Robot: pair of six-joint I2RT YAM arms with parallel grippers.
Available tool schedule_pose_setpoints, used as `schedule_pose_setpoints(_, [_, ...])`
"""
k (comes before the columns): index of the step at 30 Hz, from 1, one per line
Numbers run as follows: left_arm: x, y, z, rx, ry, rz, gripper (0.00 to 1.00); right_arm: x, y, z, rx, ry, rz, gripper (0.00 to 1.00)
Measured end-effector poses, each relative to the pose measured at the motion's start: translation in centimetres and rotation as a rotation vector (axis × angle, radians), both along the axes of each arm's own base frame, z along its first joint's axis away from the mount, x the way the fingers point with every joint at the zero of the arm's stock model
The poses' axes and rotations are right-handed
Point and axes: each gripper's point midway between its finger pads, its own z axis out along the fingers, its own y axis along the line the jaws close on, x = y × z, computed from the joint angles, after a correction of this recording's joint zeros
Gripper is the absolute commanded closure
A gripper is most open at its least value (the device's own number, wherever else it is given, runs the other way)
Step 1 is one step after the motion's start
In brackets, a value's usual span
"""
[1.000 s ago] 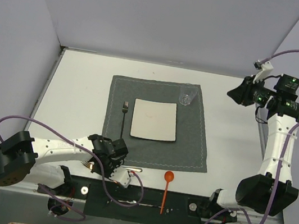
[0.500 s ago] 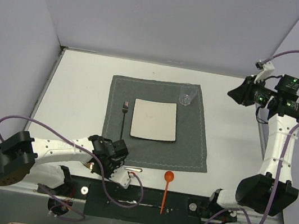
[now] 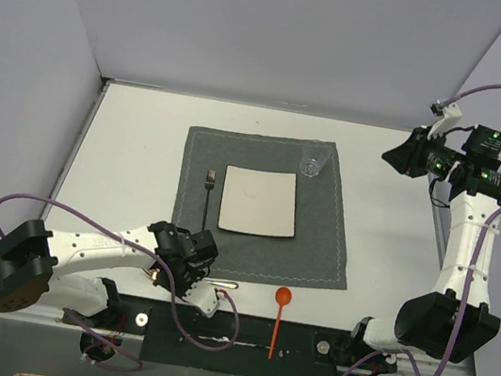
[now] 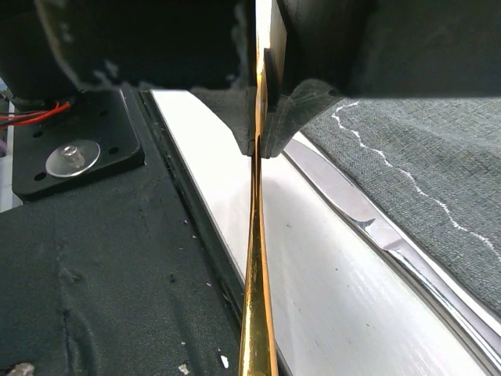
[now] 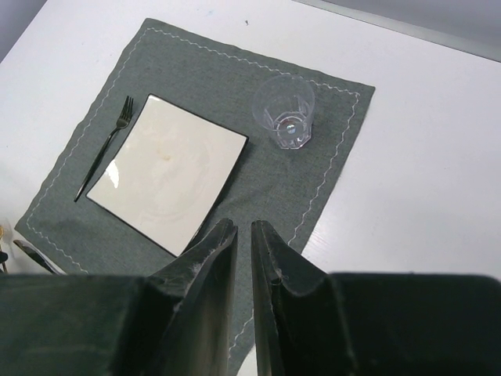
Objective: Set the dinner table for one person
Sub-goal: Pick up the fork at the center of the board.
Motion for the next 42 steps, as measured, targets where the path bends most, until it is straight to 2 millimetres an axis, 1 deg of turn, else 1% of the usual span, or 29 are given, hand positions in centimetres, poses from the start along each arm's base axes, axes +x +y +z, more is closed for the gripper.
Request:
schedule_pose_setpoints(4, [0.0, -0.4, 0.7, -0.025, 0.008, -0.025, 1.0, 0.1, 0.0, 0.1, 0.001, -0.005, 0.0, 0.84])
schedule_pose_setpoints(13, [0.6, -0.3, 1.2, -0.04, 0.023, -0.031, 1.0, 0.1, -0.1, 0.3, 0.007, -0.011, -0.001, 0.85])
schedule_pose_setpoints(15, [0.6, -0.4, 1.5, -0.051, 0.037, -0.036, 1.0, 0.2, -0.2, 0.3, 0.007, -0.01, -0.005, 0.85])
schedule_pose_setpoints(17, [0.9, -0.7, 2.4, -0.073, 0.051, -0.036, 1.0, 0.2, -0.4, 0.3, 0.009, -0.01, -0.01, 0.85])
schedule_pose_setpoints(21, [2.3, -2.0, 4.5, -0.134, 0.064, -0.027, 1.0, 0.2, -0.6, 0.3, 0.01, -0.01, -0.016, 0.85])
schedule_pose_setpoints(25, [3.3, -2.9, 5.5, -0.165, 0.091, -0.022, 1.0, 0.2, -0.8, 0.3, 0.01, -0.01, -0.022, 0.85])
schedule_pose_setpoints(27, [3.3, -3.0, 5.4, -0.165, 0.107, -0.026, 1.0, 0.2, -0.9, 0.3, 0.01, -0.01, -0.023, 0.85])
schedule_pose_setpoints(31, [2.9, -2.6, 5.0, -0.145, 0.167, -0.025, 1.0, 0.2, -0.9, 0.4, 0.01, -0.012, -0.023, 0.85])
schedule_pose_setpoints(34, [3.2, -2.5, 4.8, -0.137, 0.199, -0.011, 1.0, 0.3, -0.9, 0.5, 0.007, -0.018, -0.023, 0.86])
schedule_pose_setpoints(39, [3.8, -2.4, 4.3, -0.135, 0.195, -0.02, 1.0, 0.3, -0.9, 0.5, 0.007, -0.02, -0.022, 0.86])
schedule_pose_setpoints(42, [3.7, -2.1, 3.5, -0.131, 0.192, -0.04, 1.0, 0.3, -0.9, 0.5, 0.007, -0.02, -0.022, 0.86])
